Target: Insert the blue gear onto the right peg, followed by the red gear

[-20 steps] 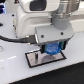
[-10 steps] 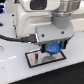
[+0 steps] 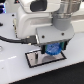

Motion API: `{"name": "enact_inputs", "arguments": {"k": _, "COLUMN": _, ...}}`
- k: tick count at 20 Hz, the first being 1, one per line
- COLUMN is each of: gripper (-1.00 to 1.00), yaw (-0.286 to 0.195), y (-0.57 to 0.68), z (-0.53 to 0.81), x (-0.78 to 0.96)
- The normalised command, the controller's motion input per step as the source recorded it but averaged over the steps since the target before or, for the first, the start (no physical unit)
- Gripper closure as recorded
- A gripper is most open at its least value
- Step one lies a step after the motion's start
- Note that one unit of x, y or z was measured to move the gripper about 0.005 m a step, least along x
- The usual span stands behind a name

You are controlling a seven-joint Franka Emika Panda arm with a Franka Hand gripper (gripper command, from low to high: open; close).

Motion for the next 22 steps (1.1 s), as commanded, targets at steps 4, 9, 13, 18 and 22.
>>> {"name": "enact_inputs", "arguments": {"k": 4, "gripper": 1.00, "yaw": 0.000, "y": 0.06, "z": 0.30, "x": 0.17}}
{"name": "enact_inputs", "arguments": {"k": 9, "gripper": 1.00, "yaw": 0.000, "y": 0.00, "z": 0.09, "x": 0.30}}
{"name": "enact_inputs", "arguments": {"k": 13, "gripper": 1.00, "yaw": 0.000, "y": -0.03, "z": -0.02, "x": 0.29}}
{"name": "enact_inputs", "arguments": {"k": 18, "gripper": 1.00, "yaw": 0.000, "y": -0.03, "z": -0.04, "x": 0.29}}
{"name": "enact_inputs", "arguments": {"k": 22, "gripper": 1.00, "yaw": 0.000, "y": 0.01, "z": -0.13, "x": 0.29}}
